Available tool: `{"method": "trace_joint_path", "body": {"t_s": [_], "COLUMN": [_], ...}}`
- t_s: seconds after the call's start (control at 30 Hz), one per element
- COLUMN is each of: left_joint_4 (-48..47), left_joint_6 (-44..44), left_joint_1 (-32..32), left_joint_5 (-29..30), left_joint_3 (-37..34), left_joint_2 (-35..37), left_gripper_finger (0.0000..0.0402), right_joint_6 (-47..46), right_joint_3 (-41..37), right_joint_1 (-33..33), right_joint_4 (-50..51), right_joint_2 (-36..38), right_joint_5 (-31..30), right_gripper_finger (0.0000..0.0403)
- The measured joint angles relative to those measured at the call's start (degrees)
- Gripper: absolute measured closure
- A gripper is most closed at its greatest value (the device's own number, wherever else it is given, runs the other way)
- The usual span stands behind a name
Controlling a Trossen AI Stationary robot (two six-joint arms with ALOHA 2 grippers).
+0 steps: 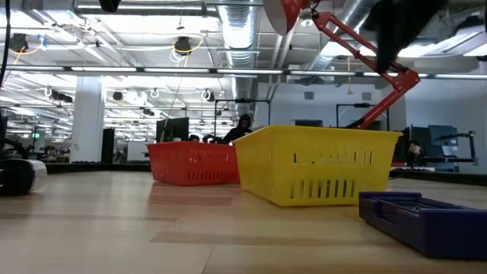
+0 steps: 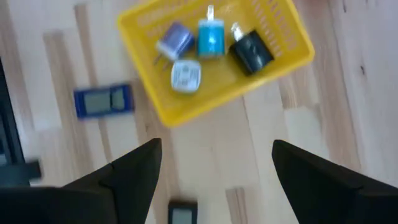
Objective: Pick & Place Office items
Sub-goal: Put the black digital clock into the red basket
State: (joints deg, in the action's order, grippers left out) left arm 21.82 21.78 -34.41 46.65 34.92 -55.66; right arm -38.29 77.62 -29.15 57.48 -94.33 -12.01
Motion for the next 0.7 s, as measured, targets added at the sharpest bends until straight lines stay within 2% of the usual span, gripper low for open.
{"method": "trace_joint_path", "body": {"t_s": [0.1,0.2,0.37,0.7], "left_joint_4": [0.03,0.06,0.04,0.09], "left_joint_6": [0.05,1.01,2.94,5.24], "left_joint_1": [0.0,-0.02,-0.02,-0.02], "left_joint_5": [-0.01,0.0,0.0,0.16], "left_joint_3": [0.0,0.0,0.0,0.0], "left_joint_2": [0.0,0.0,0.0,-0.02], "left_gripper_finger": [0.0078,0.0078,0.0078,0.0078], "right_joint_6": [-2.72,-8.54,-15.4,-16.95], "right_joint_3": [-1.38,-6.29,-17.0,-27.63], "right_joint_1": [-4.3,-8.2,-12.94,-15.47], "right_joint_4": [1.7,1.28,-7.32,-18.45], "right_joint_2": [0.9,1.93,4.12,5.08], "right_joint_5": [-1.82,-0.33,3.43,6.05], "right_gripper_finger": [0.0104,0.0104,0.0104,0.0104]}}
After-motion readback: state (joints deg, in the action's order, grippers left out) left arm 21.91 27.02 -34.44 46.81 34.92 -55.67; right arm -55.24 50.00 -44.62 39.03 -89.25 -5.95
